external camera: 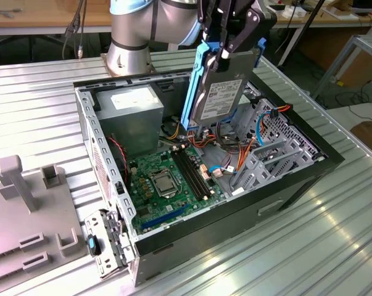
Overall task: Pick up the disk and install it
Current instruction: 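Insert the disk into the insertion slot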
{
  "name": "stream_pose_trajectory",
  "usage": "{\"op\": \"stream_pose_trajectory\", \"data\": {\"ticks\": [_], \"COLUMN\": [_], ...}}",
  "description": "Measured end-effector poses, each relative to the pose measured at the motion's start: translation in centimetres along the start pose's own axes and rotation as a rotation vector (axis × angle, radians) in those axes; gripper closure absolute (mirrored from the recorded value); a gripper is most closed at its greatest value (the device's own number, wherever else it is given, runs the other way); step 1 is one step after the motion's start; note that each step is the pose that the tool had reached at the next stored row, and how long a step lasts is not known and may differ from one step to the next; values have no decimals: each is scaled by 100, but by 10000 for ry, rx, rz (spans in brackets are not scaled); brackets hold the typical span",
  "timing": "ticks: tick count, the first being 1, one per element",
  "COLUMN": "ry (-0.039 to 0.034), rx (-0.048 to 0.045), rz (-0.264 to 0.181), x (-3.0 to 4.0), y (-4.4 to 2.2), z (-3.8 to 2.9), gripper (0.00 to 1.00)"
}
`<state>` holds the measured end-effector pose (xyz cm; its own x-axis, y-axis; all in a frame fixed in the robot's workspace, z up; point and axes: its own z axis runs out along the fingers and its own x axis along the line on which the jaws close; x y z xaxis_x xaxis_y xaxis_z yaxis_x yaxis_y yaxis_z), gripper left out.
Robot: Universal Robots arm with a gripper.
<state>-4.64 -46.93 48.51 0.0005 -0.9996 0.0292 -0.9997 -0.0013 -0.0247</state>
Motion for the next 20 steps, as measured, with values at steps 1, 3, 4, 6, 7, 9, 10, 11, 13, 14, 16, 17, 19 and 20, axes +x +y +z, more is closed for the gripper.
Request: {"op": "stream_pose_trajectory", "data": {"ticks": [1, 3, 4, 6, 7, 9, 10, 11, 13, 14, 16, 17, 19, 20], "ry": [-2, 0, -1, 4, 7, 36, 49, 57, 74, 91, 99, 100, 100, 99], "rx": [1, 0, 1, 0, 0, 0, -1, 0, 1, 0, 0, 0, 0, 0], "rz": [0, 2, 7, 12, 12, 11, 11, 11, 10, 9, 9, 9, 10, 9], "x": [38, 118, 163, 209, 218, 229, 232, 236, 247, 260, 282, 305, 355, 372], "y": [-4, -12, -19, -35, -50, -96, -113, -134, -170, -204, -234, -252, -282, -290], "z": [6, 12, 16, 19, 20, 23, 23, 24, 26, 26, 29, 31, 37, 38], "gripper": [63, 63, 63, 63, 63, 63, 63, 63, 63, 63, 63, 63, 63, 63]}}
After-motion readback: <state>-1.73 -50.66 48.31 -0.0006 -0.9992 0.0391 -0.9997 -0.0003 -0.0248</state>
